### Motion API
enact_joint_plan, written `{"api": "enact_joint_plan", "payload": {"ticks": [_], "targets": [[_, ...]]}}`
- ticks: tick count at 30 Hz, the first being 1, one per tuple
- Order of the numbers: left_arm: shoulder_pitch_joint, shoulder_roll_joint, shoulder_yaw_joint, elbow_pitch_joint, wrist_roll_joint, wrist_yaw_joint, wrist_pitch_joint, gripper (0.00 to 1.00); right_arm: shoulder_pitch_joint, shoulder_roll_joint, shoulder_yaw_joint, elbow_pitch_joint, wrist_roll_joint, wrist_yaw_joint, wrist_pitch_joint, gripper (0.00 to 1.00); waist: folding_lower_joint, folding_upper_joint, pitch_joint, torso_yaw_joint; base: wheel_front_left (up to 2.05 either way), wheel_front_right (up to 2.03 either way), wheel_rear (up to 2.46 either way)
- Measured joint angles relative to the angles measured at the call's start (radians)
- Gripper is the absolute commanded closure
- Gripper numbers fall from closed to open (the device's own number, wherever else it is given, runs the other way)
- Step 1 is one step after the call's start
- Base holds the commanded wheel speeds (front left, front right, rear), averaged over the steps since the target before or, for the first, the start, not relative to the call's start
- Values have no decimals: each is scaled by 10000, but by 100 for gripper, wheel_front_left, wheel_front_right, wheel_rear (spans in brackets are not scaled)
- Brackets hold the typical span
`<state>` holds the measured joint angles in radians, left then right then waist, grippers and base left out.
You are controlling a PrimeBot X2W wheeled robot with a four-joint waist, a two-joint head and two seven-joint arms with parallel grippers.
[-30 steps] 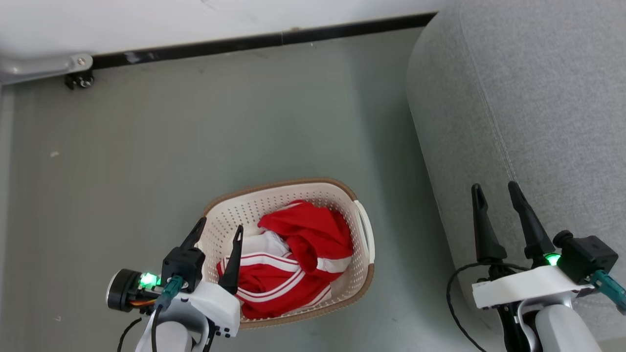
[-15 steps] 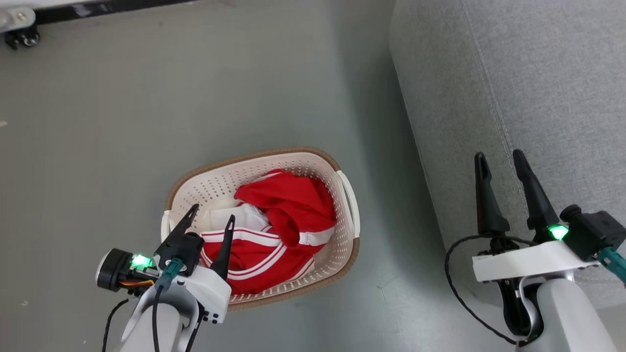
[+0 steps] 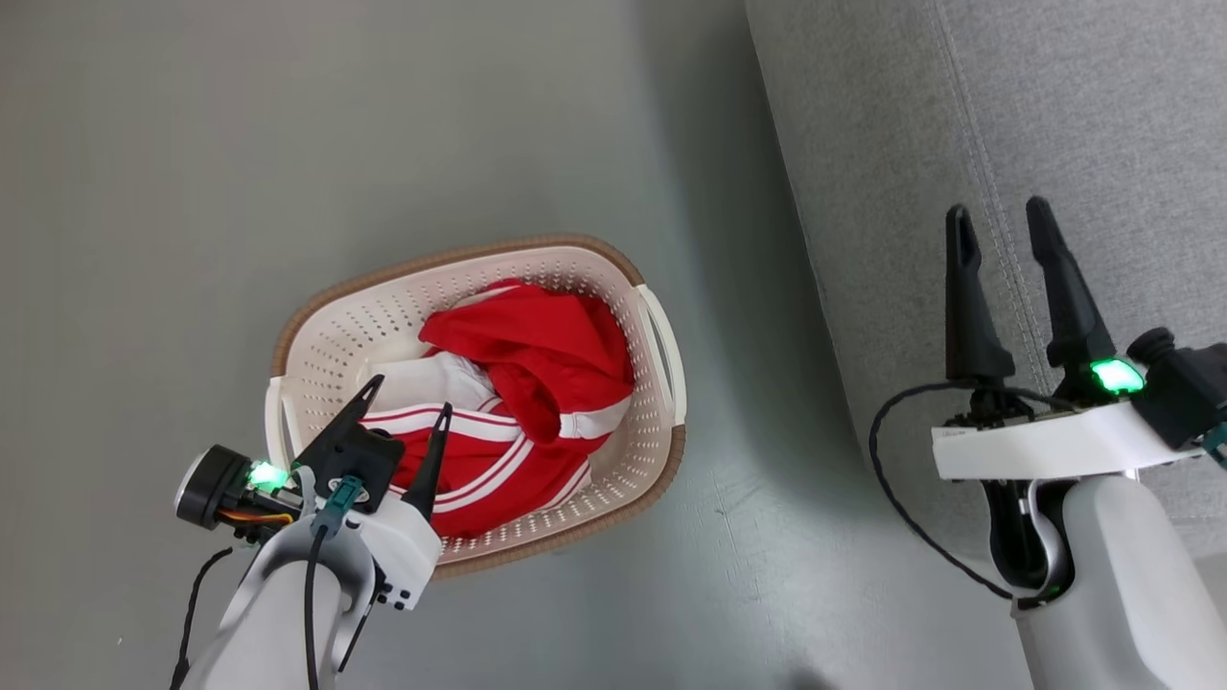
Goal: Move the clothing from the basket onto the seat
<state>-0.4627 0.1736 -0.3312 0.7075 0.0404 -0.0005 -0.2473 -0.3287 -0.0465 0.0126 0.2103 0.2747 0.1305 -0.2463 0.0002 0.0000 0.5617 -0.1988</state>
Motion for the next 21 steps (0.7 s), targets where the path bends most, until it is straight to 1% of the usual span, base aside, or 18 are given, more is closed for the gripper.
{"api": "enact_joint_plan", "payload": {"ticks": [5,6,11,14,20,21], "targets": [[-360,44,-165,261,96,-17,0,0,-374,-2,-2,-107,79,0,0,0,0,0,419,-127,0,0,0],[-422,77,-178,314,134,-102,0,0,-420,-2,-2,-107,81,0,0,0,0,0,487,-147,0,0,0],[-681,180,-293,543,360,-190,4,0,-561,-2,31,-115,144,0,-2,0,0,0,746,-224,0,0,0],[-883,236,-453,694,495,-322,25,0,-706,-2,73,-123,272,0,-2,0,0,0,934,-284,0,0,0],[-1176,401,-692,1009,692,-454,238,0,-927,-4,176,-136,441,0,-4,0,0,0,1277,-436,0,0,0],[-1220,424,-702,1053,696,-529,270,0,-988,-4,184,-136,466,0,-4,0,0,0,1329,-465,0,0,0]]}}
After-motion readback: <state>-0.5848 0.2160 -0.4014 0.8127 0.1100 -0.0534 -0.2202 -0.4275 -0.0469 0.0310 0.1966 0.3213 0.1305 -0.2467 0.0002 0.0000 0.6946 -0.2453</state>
